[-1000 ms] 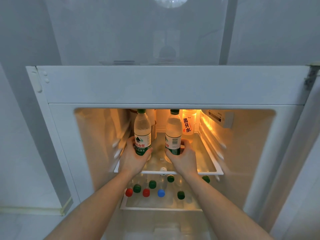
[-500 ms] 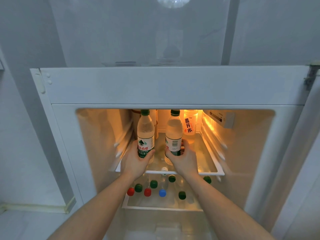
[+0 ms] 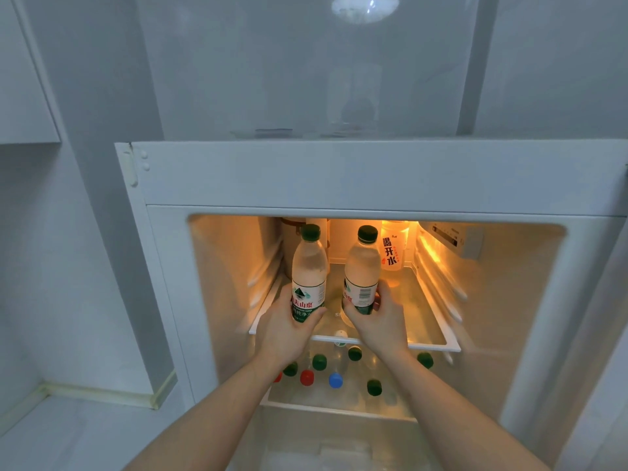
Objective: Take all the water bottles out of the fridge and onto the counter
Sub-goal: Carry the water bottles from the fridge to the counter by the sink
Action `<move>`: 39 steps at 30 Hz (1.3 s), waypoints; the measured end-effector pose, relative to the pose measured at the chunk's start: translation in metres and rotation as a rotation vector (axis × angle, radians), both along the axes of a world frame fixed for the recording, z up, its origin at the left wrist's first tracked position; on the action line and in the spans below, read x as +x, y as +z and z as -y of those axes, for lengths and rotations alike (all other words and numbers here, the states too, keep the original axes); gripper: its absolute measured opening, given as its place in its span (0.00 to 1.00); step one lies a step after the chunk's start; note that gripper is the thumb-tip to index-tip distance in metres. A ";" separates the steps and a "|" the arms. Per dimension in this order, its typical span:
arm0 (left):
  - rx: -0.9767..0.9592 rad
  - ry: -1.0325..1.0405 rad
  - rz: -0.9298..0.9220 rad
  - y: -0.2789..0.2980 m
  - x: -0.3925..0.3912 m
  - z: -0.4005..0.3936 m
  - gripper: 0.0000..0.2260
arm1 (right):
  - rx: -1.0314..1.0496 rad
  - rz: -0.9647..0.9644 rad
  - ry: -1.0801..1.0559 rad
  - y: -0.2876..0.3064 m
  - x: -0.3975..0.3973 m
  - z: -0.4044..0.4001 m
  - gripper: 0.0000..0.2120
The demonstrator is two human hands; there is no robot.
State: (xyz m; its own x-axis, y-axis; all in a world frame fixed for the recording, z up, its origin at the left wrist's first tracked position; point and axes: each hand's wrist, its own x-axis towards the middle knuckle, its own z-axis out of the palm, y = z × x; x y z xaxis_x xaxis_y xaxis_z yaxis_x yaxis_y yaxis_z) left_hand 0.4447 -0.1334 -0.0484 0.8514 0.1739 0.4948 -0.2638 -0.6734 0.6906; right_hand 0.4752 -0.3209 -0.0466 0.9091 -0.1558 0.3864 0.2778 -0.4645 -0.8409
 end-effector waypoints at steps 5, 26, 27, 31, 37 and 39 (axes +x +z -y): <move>-0.013 -0.032 -0.035 0.003 -0.011 0.003 0.27 | 0.008 0.008 -0.020 0.001 -0.004 -0.002 0.31; -0.331 0.320 -0.021 -0.033 -0.372 -0.076 0.16 | 0.158 0.162 0.488 0.003 -0.246 -0.093 0.21; -0.329 0.366 -0.040 -0.035 -0.400 -0.083 0.14 | 0.152 0.127 0.543 0.000 -0.267 -0.101 0.21; -0.324 0.543 -0.102 -0.043 -0.502 -0.098 0.14 | 0.055 -0.042 0.789 -0.018 -0.341 -0.134 0.19; -0.294 0.776 -0.188 -0.056 -0.655 -0.106 0.20 | -0.122 -0.216 1.150 -0.041 -0.470 -0.194 0.21; -0.317 0.872 -0.193 -0.063 -0.703 -0.105 0.22 | -0.149 -0.256 1.266 -0.043 -0.511 -0.215 0.22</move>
